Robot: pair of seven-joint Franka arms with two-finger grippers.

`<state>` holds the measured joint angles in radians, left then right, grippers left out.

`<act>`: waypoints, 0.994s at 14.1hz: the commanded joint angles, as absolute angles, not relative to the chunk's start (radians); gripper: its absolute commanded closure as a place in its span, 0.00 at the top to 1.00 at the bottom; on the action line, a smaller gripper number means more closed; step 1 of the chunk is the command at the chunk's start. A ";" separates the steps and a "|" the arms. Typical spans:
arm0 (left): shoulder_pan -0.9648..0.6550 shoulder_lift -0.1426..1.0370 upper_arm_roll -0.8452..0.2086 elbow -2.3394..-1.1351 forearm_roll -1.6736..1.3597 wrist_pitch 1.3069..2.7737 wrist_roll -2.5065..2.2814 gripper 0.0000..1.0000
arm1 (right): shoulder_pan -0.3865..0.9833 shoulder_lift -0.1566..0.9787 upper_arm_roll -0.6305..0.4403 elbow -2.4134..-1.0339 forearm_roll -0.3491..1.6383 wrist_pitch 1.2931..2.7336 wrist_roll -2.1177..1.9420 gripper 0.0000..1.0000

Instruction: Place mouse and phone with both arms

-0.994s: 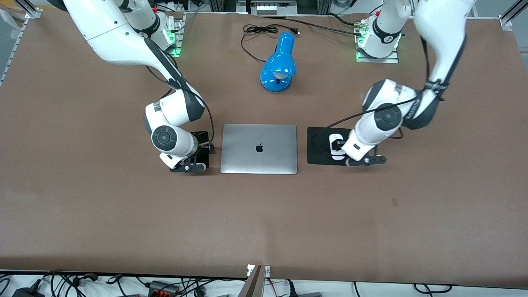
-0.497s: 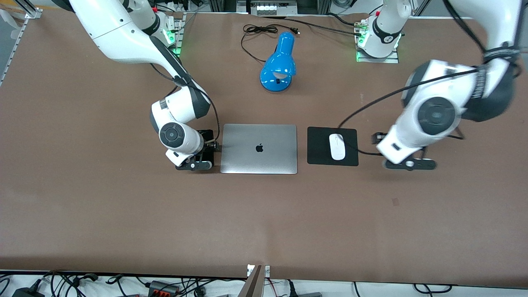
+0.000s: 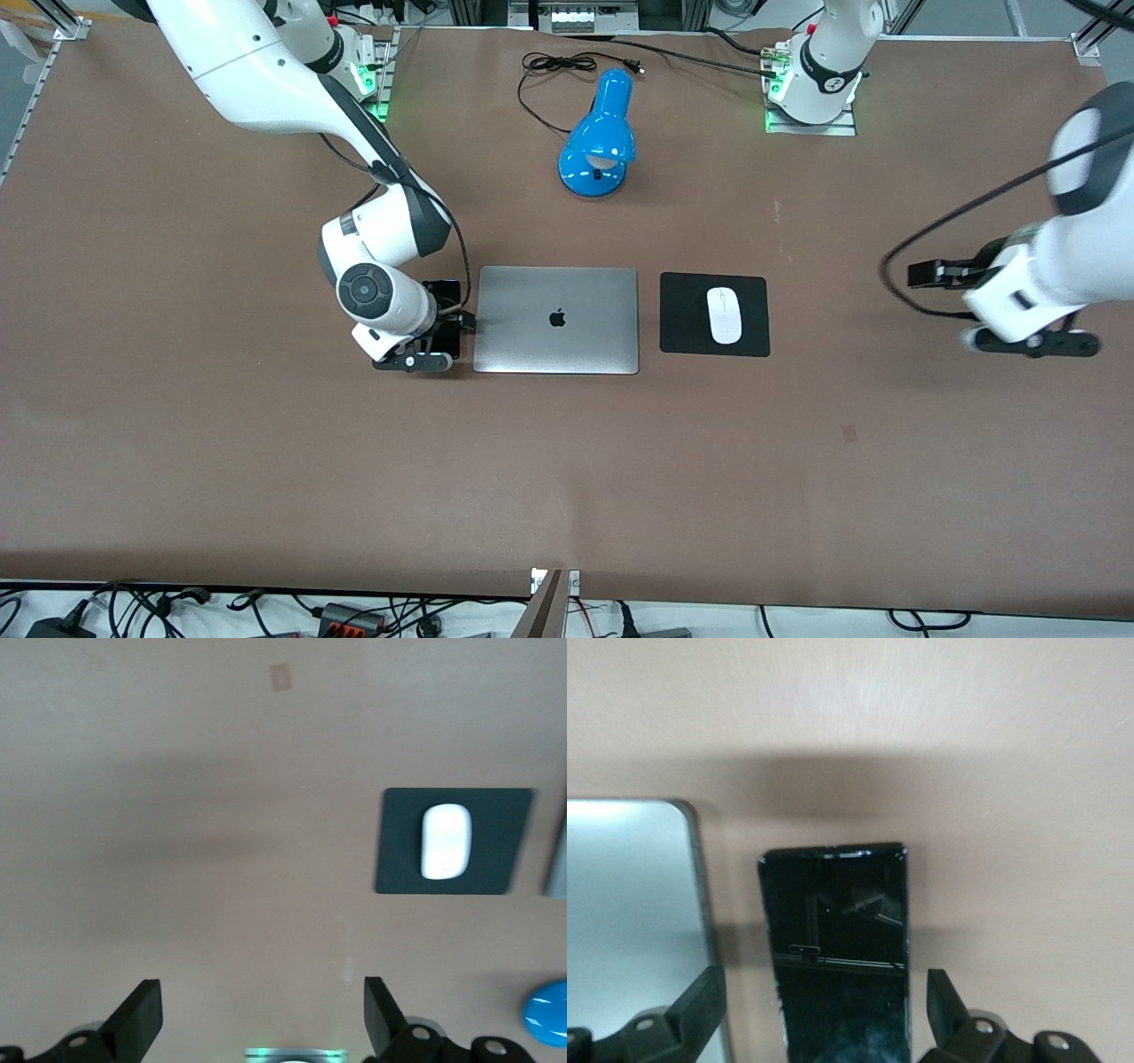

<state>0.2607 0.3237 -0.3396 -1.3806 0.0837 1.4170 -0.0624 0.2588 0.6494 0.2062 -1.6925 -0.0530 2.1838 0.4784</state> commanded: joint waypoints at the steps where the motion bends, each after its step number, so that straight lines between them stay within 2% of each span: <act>1: 0.264 0.264 -0.272 -1.396 0.015 1.400 -0.022 1.00 | 0.259 0.630 0.201 -1.527 -0.051 1.980 0.482 1.00; 2: 0.191 0.241 -0.193 -1.419 0.009 1.435 0.004 1.00 | 0.258 0.629 0.196 -1.464 -0.055 1.914 0.476 1.00; 4: -0.010 0.142 0.021 -1.509 0.008 1.613 0.096 1.00 | 0.233 0.615 0.196 -1.353 -0.054 1.811 0.465 1.00; 6: -0.029 0.030 0.029 -1.641 0.006 1.719 0.100 1.00 | 0.207 0.577 0.193 -1.298 -0.057 1.769 0.382 1.00; 8: -0.035 -0.020 0.029 -1.689 0.008 1.737 0.103 1.00 | 0.152 0.551 0.189 -1.270 -0.057 1.764 0.341 1.00; 14: -0.026 0.008 0.029 -1.672 -0.021 1.723 0.104 1.00 | -0.018 0.416 0.192 -1.262 -0.051 1.683 0.255 1.00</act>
<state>-0.0242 0.0066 0.0199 -1.6659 0.0077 1.7120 0.0754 0.0371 0.4706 0.1785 -1.2532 -0.0554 1.7157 0.3120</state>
